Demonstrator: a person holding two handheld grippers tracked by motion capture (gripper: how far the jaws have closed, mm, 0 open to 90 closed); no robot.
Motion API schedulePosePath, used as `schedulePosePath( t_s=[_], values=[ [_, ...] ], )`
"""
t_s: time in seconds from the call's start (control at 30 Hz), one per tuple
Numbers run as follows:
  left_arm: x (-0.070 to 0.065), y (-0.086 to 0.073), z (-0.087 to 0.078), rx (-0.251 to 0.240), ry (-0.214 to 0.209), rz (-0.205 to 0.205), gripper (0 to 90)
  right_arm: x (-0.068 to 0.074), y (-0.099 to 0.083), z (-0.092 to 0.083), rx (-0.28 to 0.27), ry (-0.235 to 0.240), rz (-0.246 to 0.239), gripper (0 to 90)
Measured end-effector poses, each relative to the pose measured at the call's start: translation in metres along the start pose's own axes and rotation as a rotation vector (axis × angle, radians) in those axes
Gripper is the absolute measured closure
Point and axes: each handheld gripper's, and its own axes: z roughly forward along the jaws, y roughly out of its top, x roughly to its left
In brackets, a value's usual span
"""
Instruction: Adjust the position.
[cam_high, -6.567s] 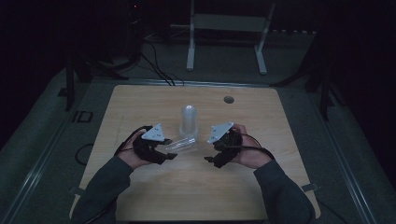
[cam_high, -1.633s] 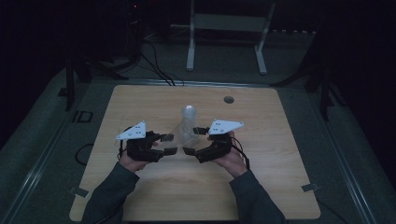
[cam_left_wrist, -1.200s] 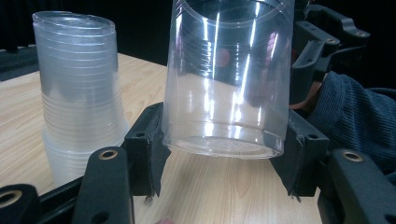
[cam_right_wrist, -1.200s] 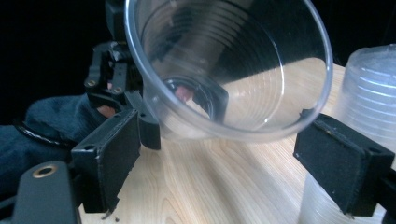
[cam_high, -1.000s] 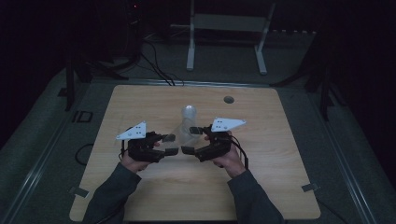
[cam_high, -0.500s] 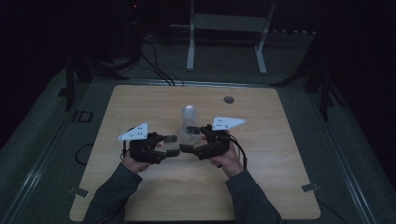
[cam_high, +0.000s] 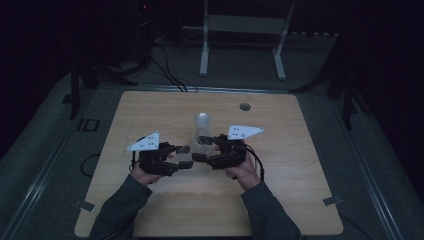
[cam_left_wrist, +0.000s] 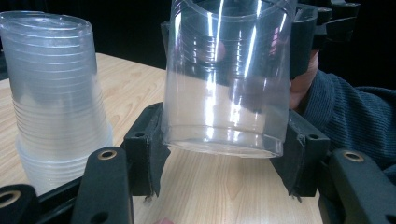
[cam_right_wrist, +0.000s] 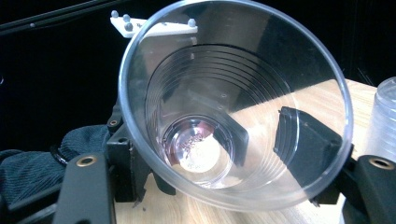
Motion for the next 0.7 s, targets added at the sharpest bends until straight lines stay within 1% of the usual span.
schedulePosePath(
  t_s=[0.03,0.1,0.17,0.2,0.23,0.27,0.33,0.37,0.4,0.43,0.47,0.5,0.53,0.57,0.6,0.67,0.7],
  values=[
    [-0.0001,0.0002,0.0,0.002,0.001,0.001,40.7,0.0,0.0,-0.0002,0.001,-0.001,0.0,31.3],
    [-0.0005,0.0013,0.0003,0.021,0.012,0.0,36.8,0.0,0.0001,-0.0001,0.004,-0.006,-0.003,31.4],
    [-0.0005,0.0013,0.0003,0.021,0.012,0.0,35.4,0.0,0.0001,-0.0003,0.005,-0.008,-0.003,31.4],
    [-0.0011,0.0022,0.0006,0.041,0.033,-0.001,35.4,0.0,0.0001,-0.0003,0.005,-0.008,-0.003,31.4],
    [-0.0013,0.0026,0.0006,0.05,0.043,0.001,30.9,-0.0001,0.0003,-0.0007,0.006,-0.01,-0.005,31.5],
    [-0.0015,0.003,0.0004,0.057,0.051,0.001,29.4,-0.0001,0.0005,-0.001,0.009,-0.014,-0.007,31.5],
    [-0.0023,0.0038,0.0002,0.071,0.066,0.009,28.7,0.0,0.0009,-0.0017,0.013,-0.022,-0.01,31.5],
    [-0.0023,0.0038,0.0002,0.071,0.066,0.009,28.2,0.0,0.0009,-0.0017,0.013,-0.022,-0.01,31.5],
    [-0.0033,0.0049,0.0001,0.088,0.086,0.019,27.6,0.0002,0.0017,-0.0025,0.025,-0.039,-0.021,31.5],
    [-0.0039,0.0056,0.0002,0.098,0.097,0.025,27.6,0.0003,0.0021,-0.0027,0.033,-0.046,-0.025,31.5],
    [-0.0039,0.0056,0.0002,0.098,0.097,0.025,27.6,0.0004,0.0023,-0.0029,0.038,-0.05,-0.028,31.5],
    [-0.0044,0.006,0.0009,0.113,0.115,0.031,27.6,0.0007,0.0028,-0.0029,0.046,-0.059,-0.034,31.5],
    [-0.0047,0.0062,0.0015,0.123,0.125,0.034,27.6,0.0007,0.0028,-0.0029,0.046,-0.059,-0.034,31.5],
    [-0.0047,0.0062,0.0015,0.123,0.125,0.034,27.6,0.0007,0.0028,-0.0029,0.046,-0.059,-0.034,31.5],
    [-0.006,0.0067,0.0031,0.142,0.139,0.043,27.6,0.0015,0.0042,-0.0034,0.06,-0.072,-0.043,31.5],
    [-0.0064,0.007,0.0034,0.147,0.143,0.047,27.6,0.0017,0.0047,-0.0037,0.063,-0.075,-0.043,31.5],
    [-0.0072,0.0075,0.0042,0.155,0.153,0.055,27.6,0.0019,0.0056,-0.0041,0.071,-0.092,-0.048,31.5]
  ],
)
